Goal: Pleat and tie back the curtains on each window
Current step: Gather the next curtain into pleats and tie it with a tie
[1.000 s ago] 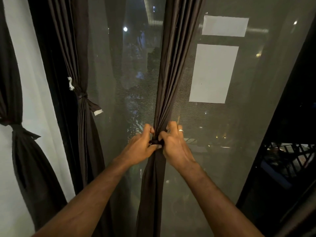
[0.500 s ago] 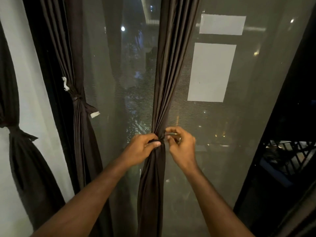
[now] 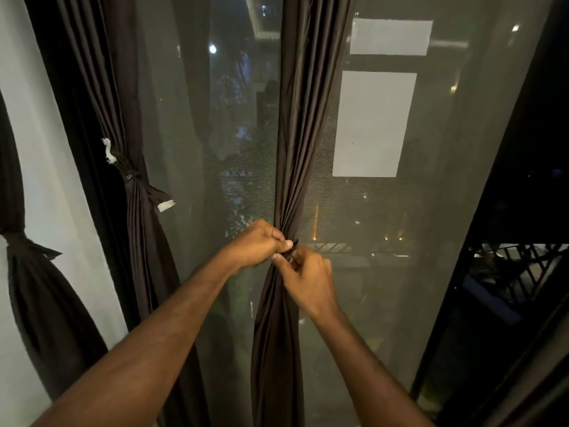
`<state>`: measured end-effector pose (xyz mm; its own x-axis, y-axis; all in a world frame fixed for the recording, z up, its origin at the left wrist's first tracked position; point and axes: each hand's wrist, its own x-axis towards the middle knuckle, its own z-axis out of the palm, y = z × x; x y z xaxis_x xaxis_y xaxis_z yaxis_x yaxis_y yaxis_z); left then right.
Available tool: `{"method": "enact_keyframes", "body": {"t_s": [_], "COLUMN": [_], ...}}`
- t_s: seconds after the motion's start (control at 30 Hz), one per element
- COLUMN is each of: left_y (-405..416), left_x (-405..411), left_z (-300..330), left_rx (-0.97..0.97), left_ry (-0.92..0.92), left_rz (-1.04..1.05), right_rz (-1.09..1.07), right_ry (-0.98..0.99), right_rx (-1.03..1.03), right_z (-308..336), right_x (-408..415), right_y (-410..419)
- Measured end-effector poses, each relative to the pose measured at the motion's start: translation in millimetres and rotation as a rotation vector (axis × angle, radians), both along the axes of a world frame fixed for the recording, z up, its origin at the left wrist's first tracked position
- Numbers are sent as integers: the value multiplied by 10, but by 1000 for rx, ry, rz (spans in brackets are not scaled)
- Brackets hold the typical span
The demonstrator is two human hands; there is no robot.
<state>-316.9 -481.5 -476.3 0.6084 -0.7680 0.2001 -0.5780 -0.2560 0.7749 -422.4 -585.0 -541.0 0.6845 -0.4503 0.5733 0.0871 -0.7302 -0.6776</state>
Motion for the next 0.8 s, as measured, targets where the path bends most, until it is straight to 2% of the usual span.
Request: {"method": "enact_keyframes", "body": {"t_s": [0.1,0.2,0.23,0.33,0.4,0.63,0.8], "left_y": [37,92,117,128,78,-201,-359], "left_x": [-4,-37,-37,6,-22,64,88], "left_z": [42,-22,-76,-261,-296,-126,53], "left_rx": [42,-84,-186,-521,-623,-722,-707], "left_ry": [-135,-217,-167,137,200,85,148], "left_rz": [-12,-34,-23,23,110,411,576], "right_rz": [32,47,44,53,77,94,108], "right_ry": [16,67,72,70,68,7,-25], "right_rx": [-31,-16,2,16,11,-53,-43], "right_z": [30,27,19,4,12,85,68], "right_x": [47,95,112,133,134,136,118], "right_y": [-59,-158,-188,-207,-181,-69,-97]}}
